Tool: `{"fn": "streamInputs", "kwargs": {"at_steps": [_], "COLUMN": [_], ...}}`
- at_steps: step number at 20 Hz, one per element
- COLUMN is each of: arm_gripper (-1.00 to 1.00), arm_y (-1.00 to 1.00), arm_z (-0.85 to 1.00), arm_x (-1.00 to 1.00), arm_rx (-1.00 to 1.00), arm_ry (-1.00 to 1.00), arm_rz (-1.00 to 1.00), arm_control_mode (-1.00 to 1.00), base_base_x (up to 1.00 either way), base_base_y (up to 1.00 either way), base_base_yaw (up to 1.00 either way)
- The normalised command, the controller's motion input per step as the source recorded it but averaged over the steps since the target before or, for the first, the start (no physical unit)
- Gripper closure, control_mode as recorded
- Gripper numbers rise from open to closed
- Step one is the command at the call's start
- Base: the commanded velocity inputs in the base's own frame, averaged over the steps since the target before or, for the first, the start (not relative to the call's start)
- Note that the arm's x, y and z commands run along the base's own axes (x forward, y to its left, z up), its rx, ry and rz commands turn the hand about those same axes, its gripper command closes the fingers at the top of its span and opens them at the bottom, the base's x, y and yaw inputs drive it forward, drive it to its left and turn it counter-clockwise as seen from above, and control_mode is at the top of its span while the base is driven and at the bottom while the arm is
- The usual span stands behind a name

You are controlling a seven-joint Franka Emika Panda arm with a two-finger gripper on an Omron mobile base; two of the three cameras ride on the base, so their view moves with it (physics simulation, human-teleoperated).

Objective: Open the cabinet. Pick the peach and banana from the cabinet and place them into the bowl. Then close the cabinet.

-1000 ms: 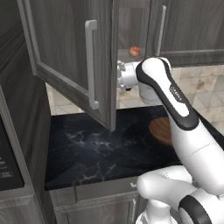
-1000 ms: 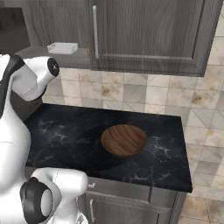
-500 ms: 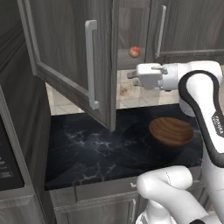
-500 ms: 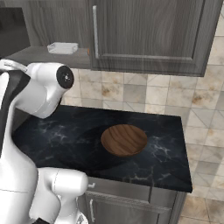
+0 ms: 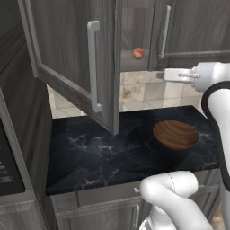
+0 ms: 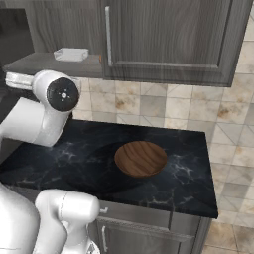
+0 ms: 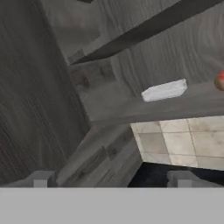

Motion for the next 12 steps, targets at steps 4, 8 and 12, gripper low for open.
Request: {"fn": "streamInputs", "kwargs": {"at_steps": [4, 8, 12], "arm_gripper": [-1.00, -1.00, -1.00], "arm_y": [-0.57, -0.52, -0.34], "arm_z": [0.06, 0.04, 0.03], "arm_x": [-0.19, -0.04, 0.00], "arm_rx": [-0.20, -0.12, -0.02], "arm_ry": [-0.18, -0.20, -0.23], "arm_rz": [-0.30, -0.32, -0.24], "arm_control_mode": [-1.00, -1.00, -1.00], "base_base_x": [0.00, 0.00, 0.00], "base_base_y": [0.00, 0.00, 0.00], "base_base_yaw": [0.00, 0.00, 0.00]}}
